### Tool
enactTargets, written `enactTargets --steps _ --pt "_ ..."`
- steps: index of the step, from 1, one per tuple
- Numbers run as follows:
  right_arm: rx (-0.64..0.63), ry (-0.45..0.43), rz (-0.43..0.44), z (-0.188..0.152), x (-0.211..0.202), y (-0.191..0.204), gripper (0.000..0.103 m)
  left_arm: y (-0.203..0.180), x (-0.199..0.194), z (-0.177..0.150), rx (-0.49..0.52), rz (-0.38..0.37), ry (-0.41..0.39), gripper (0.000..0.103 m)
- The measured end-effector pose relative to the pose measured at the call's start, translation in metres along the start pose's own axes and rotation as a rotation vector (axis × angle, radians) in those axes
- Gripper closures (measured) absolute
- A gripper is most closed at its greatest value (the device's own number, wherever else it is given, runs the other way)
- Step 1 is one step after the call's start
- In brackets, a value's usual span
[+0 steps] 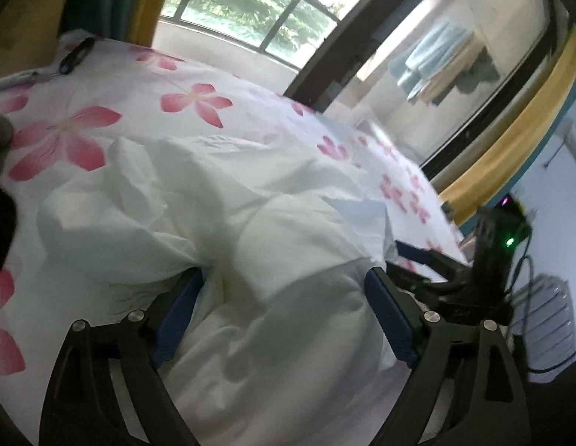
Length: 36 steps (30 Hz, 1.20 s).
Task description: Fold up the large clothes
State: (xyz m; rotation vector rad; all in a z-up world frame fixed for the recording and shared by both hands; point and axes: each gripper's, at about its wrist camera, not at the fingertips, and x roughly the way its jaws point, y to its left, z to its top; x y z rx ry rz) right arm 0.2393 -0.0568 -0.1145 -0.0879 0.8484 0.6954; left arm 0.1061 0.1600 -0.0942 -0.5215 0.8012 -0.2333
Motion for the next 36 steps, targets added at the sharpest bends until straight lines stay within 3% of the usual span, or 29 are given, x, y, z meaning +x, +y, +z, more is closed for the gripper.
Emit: enactTargets --steps 3,12,17,20,22,23,24,25,26,31,36 --pt "0.019 0.001 0.007 0.001 -0.002 -0.001 0.012 -0.006 0.009 0.001 0.017 0.077 0.031 0.012" --pt "0.066 -0.025 0.054 0.011 -0.007 -0.011 0.012 -0.006 0.012 0.008 0.034 0.171 0.073 0.013" --pt "0.124 -0.006 0.142 0.016 0.007 -0.014 0.012 -0.012 0.016 0.005 0.092 0.227 0.055 0.015" --pt "0.132 -0.01 0.172 0.017 0.013 -0.011 0.012 -0.012 0.015 0.005 0.11 0.226 0.056 0.027" --pt "0.128 -0.01 0.184 0.019 0.015 -0.006 0.012 -0.01 0.014 0.006 0.097 0.201 0.055 0.044" --pt "0.124 -0.007 0.194 0.02 0.017 -0.003 0.013 -0.009 0.015 0.005 0.092 0.182 0.055 0.047" --pt "0.118 -0.006 0.2 0.02 0.018 -0.001 0.021 -0.01 0.015 0.005 0.094 0.175 0.054 0.05" --pt "0.112 -0.006 0.209 0.02 0.019 0.003 0.035 -0.012 0.016 0.003 0.102 0.171 0.051 0.053" --pt "0.122 -0.007 0.228 0.019 0.02 0.005 0.037 -0.013 0.017 0.002 0.115 0.165 0.047 0.054" --pt "0.137 -0.007 0.234 0.017 0.021 0.006 0.04 -0.013 0.016 -0.001 0.116 0.119 0.038 0.064" --pt "0.167 -0.007 0.242 0.017 0.021 0.003 0.04 -0.02 0.013 -0.005 0.137 0.132 0.017 0.068"
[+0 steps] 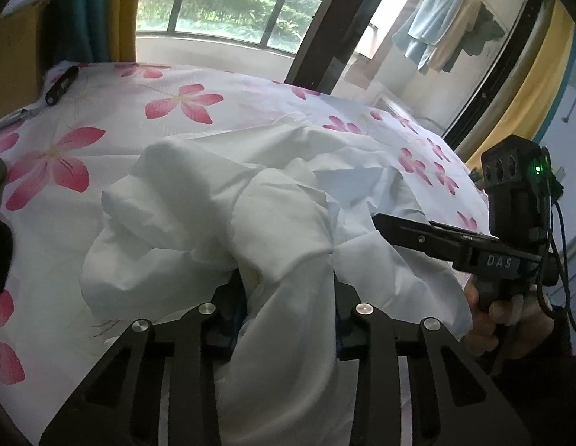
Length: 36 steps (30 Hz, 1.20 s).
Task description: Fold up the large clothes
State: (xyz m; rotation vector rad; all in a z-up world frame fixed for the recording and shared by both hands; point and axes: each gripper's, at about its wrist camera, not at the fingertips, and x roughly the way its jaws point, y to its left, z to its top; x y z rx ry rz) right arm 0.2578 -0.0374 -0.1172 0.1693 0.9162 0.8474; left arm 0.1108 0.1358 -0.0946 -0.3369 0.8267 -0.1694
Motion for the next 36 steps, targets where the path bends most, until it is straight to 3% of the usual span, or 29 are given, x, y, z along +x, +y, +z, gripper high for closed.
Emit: enactTargets --steps 6,8,10,16,36 --pt "-0.015 -0.021 -0.015 -0.003 0.001 0.007 0.033 -0.004 -0.004 -0.004 0.003 0.007 -0.014 0.069" --pt "-0.022 -0.011 -0.003 -0.004 0.001 0.007 0.039 -0.004 -0.006 -0.005 -0.001 0.007 -0.016 0.07" --pt "-0.015 -0.006 0.027 -0.005 0.0 0.005 0.052 -0.005 -0.008 -0.006 -0.001 0.013 -0.024 0.071" --pt "-0.066 -0.023 0.038 -0.007 -0.01 0.013 0.071 -0.009 -0.014 -0.006 0.005 0.011 -0.042 0.072" --pt "-0.197 -0.152 0.041 0.006 -0.062 0.058 0.079 -0.017 -0.053 0.003 0.014 -0.018 -0.132 0.078"
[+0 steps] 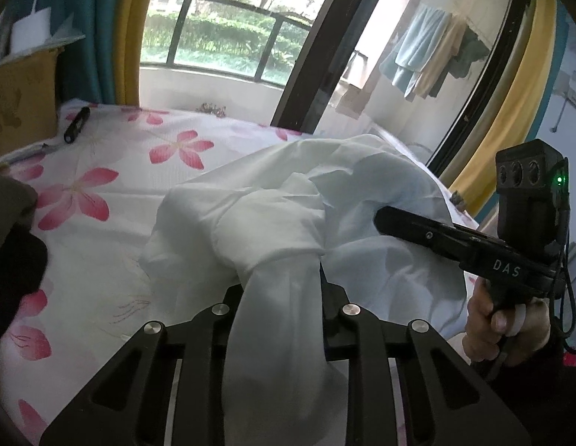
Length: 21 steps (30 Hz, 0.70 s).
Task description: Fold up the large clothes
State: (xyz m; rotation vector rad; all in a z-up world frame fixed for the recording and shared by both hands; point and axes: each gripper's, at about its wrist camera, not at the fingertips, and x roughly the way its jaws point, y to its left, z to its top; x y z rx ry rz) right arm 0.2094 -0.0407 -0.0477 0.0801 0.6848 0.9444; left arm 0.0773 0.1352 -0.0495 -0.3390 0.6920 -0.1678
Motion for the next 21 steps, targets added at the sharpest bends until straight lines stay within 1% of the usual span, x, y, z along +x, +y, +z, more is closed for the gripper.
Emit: enactTargets --steps 8,15,21 --pt "-0.058 -0.04 0.013 0.015 -0.01 0.024 0.079 0.0 -0.029 0.01 0.024 0.017 -0.066 0.078" --pt "-0.118 -0.088 0.032 0.026 -0.014 0.057 0.079 0.006 -0.063 0.013 0.037 0.05 -0.129 0.078" --pt "-0.175 -0.109 0.038 0.032 -0.013 0.082 0.079 0.014 -0.087 0.013 0.045 0.083 -0.17 0.078"
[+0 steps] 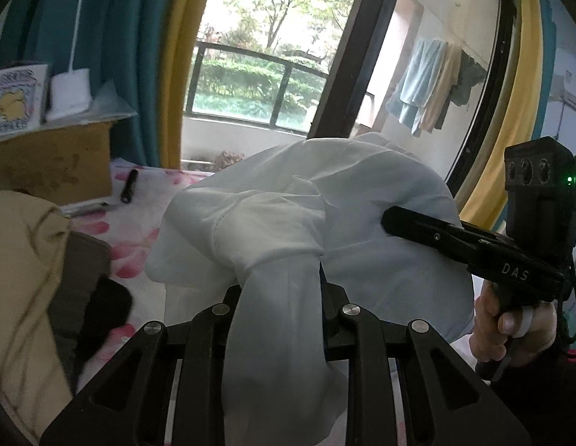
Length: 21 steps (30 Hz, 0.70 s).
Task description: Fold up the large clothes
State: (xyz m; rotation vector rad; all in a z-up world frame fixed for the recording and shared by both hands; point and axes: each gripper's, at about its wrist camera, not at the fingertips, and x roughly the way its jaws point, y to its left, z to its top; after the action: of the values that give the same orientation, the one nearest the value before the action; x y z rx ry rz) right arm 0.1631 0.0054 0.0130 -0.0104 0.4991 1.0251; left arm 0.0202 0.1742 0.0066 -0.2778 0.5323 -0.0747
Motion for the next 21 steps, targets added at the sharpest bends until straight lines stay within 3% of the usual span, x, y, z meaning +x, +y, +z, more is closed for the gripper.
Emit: enactTargets --steps 21 --pt "-0.13 -0.003 0.036 0.023 0.05 0.059 0.079 0.058 -0.033 0.009 -0.022 0.091 -0.051 0.078"
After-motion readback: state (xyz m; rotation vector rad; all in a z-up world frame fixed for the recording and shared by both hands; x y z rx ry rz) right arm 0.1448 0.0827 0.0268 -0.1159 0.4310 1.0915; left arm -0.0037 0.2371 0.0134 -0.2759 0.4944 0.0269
